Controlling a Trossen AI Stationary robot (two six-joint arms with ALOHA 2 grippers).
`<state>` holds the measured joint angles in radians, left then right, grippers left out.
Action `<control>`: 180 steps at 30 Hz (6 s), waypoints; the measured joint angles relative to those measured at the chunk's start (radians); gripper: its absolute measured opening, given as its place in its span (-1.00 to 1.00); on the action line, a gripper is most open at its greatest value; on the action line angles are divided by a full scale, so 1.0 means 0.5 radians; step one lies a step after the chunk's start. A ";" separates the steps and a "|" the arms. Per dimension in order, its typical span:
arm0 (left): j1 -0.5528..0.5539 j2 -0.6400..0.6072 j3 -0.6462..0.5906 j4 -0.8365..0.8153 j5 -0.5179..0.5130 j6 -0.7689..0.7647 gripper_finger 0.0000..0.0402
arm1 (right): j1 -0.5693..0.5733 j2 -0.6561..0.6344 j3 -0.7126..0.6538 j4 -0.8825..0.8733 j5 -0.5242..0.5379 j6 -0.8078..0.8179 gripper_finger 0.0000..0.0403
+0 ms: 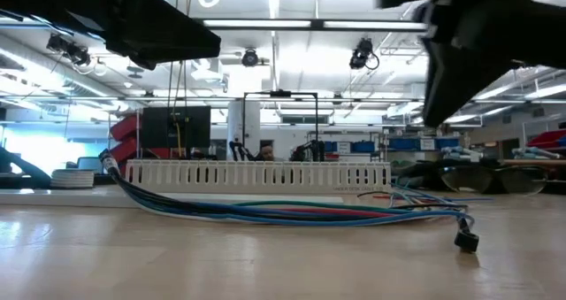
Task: Ziptie cables
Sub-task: Wrap the colored wires together using a zip tie
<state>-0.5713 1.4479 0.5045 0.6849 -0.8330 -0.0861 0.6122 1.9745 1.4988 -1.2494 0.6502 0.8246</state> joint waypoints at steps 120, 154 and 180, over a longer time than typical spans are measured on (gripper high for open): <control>-0.116 1.929 2.257 -1.487 0.170 -1.293 -0.22 | -0.418 -2.026 -2.695 3.597 -1.050 -0.763 -0.89; -0.109 1.955 2.716 -2.187 0.089 -1.038 -0.99 | -0.418 -2.026 -2.695 3.696 -1.192 -0.774 -0.89; -0.007 1.939 2.985 -2.062 0.429 -1.293 -1.00 | -0.415 -2.025 -2.694 3.812 -1.343 -0.905 -0.89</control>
<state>-0.5748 2.4172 1.9971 -0.3459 -0.6184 -0.7327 0.4049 0.9619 0.1516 0.6567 -0.0215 0.3721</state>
